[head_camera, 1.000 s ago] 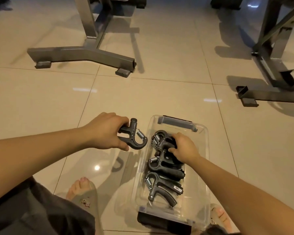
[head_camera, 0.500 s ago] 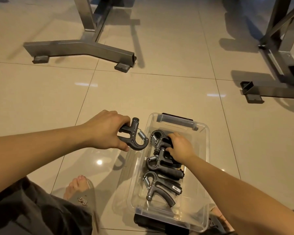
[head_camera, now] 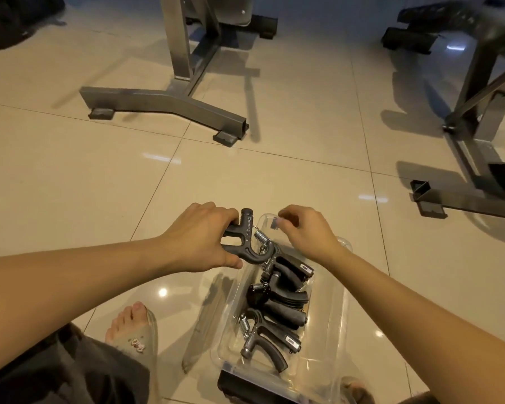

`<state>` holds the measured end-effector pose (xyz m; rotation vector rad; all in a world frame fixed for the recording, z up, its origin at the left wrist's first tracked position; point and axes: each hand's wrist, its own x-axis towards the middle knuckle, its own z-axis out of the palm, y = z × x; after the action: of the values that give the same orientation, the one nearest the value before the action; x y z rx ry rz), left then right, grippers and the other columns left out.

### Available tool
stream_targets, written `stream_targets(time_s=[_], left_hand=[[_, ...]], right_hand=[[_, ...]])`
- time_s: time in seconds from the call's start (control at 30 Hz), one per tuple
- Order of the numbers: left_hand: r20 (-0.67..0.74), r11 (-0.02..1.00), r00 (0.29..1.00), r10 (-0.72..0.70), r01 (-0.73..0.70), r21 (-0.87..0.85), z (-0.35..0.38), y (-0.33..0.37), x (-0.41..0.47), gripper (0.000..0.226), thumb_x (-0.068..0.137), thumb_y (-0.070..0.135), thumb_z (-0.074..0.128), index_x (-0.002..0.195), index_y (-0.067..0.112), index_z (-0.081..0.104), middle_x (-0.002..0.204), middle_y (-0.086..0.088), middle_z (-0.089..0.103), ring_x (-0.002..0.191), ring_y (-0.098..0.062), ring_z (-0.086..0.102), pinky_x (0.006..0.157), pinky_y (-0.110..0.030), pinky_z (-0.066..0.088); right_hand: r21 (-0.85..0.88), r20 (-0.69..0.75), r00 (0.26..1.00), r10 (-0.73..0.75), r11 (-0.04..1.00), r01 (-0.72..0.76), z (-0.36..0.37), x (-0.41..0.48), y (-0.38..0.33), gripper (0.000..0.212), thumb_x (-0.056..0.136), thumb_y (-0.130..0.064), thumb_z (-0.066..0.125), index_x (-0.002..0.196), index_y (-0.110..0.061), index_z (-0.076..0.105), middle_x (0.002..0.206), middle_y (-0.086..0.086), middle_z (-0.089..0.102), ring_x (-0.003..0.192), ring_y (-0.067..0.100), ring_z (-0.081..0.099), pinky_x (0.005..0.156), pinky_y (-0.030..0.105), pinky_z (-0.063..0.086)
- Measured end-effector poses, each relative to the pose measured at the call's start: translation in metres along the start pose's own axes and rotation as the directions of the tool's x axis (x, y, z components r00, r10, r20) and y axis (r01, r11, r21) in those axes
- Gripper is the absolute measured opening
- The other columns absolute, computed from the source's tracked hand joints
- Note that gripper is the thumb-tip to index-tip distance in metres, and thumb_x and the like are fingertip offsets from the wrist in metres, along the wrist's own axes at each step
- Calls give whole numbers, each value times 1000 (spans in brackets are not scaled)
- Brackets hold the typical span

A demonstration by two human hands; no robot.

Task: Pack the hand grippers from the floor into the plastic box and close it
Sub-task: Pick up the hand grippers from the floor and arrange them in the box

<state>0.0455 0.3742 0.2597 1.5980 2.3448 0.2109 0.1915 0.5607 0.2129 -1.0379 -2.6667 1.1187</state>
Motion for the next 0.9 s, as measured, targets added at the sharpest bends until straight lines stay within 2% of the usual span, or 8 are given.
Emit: stream_targets(time_s=[0.03,0.1,0.23,0.37,0.5,0.67,0.8,0.9], left_hand=[[-36,1000,999,-24,23,-21,-2,4,-2,61,62,72,78,98,29,53,85,14,57,85,-15,50,75,-34,38],[-104,995,992,-78,70,-76,-4,11,-7,61,63,71,79,99,28,55,86,13,57,85,-16,51,73,-35,39],[-213,973,960,-182,144,-180,-5,26,-20,62,63,73,77,101,29,57,88,13,59,87,-15,53,74,-34,41],[-218,965,956,-197,150,-216,-2,40,-34,61,62,75,74,99,29,55,86,17,58,83,-10,54,75,-33,46],[-150,972,974,-169,139,-190,-9,50,-40,57,70,82,63,96,32,53,83,17,56,73,-2,54,60,-25,41],[-227,968,963,-149,96,-230,-13,48,-40,44,82,69,62,102,31,54,91,16,55,79,-2,55,68,-28,49],[-9,900,991,-131,115,-421,-10,53,-33,31,87,53,68,106,27,71,87,14,68,81,-5,63,76,-33,53],[102,775,992,-80,126,-620,-12,54,-28,15,89,34,74,92,20,78,74,6,74,66,-5,67,66,-28,54]], right_hand=[[169,29,998,59,984,-63,-12,-5,-13,23,101,-28,56,107,-11,70,94,4,73,81,20,67,73,37,53],[460,142,975,171,861,-218,-30,-20,-32,26,103,-26,55,102,-3,67,87,13,69,72,24,68,64,39,55],[596,285,932,222,721,-354,-32,-53,-48,27,96,-23,68,107,2,66,88,16,68,69,24,71,58,35,60],[690,233,941,244,640,-337,-21,-57,-54,11,93,-4,68,103,0,65,84,17,70,67,23,71,55,33,60],[587,193,975,105,784,-201,-38,-55,-42,12,96,-4,64,106,2,69,83,15,68,71,23,67,61,34,60],[459,318,941,-116,887,-46,-59,-56,-28,16,98,-9,61,106,-1,73,83,12,64,73,15,61,63,24,54],[420,424,870,-250,906,56,-58,-54,-33,15,98,-11,62,109,-2,68,88,21,63,76,18,60,67,26,52],[465,442,857,-266,884,35,-54,-52,-36,22,96,-8,65,115,1,58,86,19,63,73,14,62,64,23,50]])
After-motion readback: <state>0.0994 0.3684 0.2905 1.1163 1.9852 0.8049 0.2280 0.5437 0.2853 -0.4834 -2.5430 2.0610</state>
